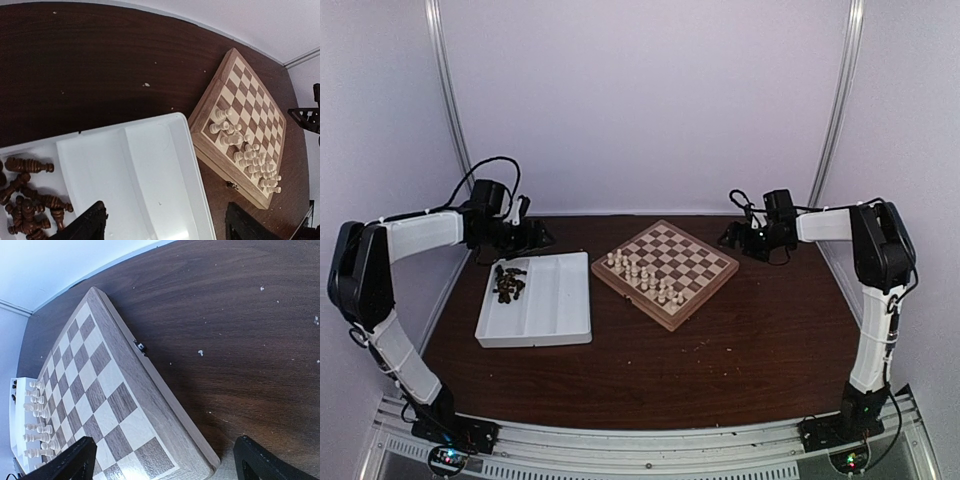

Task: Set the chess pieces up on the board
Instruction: Move the chessboard to the center of the board.

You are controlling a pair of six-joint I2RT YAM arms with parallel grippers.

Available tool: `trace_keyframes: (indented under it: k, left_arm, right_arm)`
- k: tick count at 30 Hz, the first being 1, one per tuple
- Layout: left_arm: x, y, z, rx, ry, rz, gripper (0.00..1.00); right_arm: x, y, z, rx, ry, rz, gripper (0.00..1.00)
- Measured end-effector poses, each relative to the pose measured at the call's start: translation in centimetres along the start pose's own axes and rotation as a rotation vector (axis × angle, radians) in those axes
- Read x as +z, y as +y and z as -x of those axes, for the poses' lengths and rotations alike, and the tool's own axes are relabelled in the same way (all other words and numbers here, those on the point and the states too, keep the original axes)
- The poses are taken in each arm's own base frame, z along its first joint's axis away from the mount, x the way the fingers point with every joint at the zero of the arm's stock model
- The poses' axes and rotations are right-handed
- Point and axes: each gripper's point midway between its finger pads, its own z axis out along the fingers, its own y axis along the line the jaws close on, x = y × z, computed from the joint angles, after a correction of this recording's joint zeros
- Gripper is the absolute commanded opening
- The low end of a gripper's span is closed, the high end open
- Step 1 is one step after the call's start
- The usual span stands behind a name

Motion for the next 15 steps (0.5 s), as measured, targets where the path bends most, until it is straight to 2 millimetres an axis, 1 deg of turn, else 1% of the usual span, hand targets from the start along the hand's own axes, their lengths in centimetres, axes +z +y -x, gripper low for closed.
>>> trace_keyframes:
  k: [4, 6, 7, 8, 11, 13, 14, 15]
  left_arm:
    - [2.9, -2.4, 2.0, 0.055, 0.026, -0.039, 0.73]
    - [4.3, -3.3, 2.6, 0.072, 0.042, -0.055, 0.64]
    - [5.0, -3.7, 3.0, 0.077, 0.044, -0.061, 0.61]
    - [5.8, -4.2, 3.3, 0.085, 0.053, -0.066, 0.60]
    - [8.3, -5.7, 4.7, 0.110, 0.064, -0.086, 0.52]
    - [9.6, -6.5, 5.1, 0.120, 0.068, -0.098, 0.44]
    - [10.2, -6.8, 5.3, 0.121, 0.072, -0.105, 0.43]
    - [10.9, -7.0, 5.4, 0.123, 0.075, -0.112, 0.40]
  right_arm:
    - [0.1, 0.1, -0.4, 0.006, 0.007, 0.005, 1.00]
    - [0.2, 0.0, -0.7, 0.009, 0.012, 0.005, 1.00]
    - [0.3, -0.1, -0.9, 0.012, 0.017, 0.004, 1.00]
    - [0.3, -0.1, -1.1, 0.015, 0.021, 0.003, 1.00]
    - [0.3, -0.2, -1.4, 0.019, 0.029, 0.005, 0.99]
    - [0.3, -0.2, -1.5, 0.019, 0.032, 0.009, 1.00]
    - [0.4, -0.1, -1.6, 0.019, 0.034, 0.011, 1.00]
    - [0.4, -0.1, -1.6, 0.020, 0.034, 0.012, 1.00]
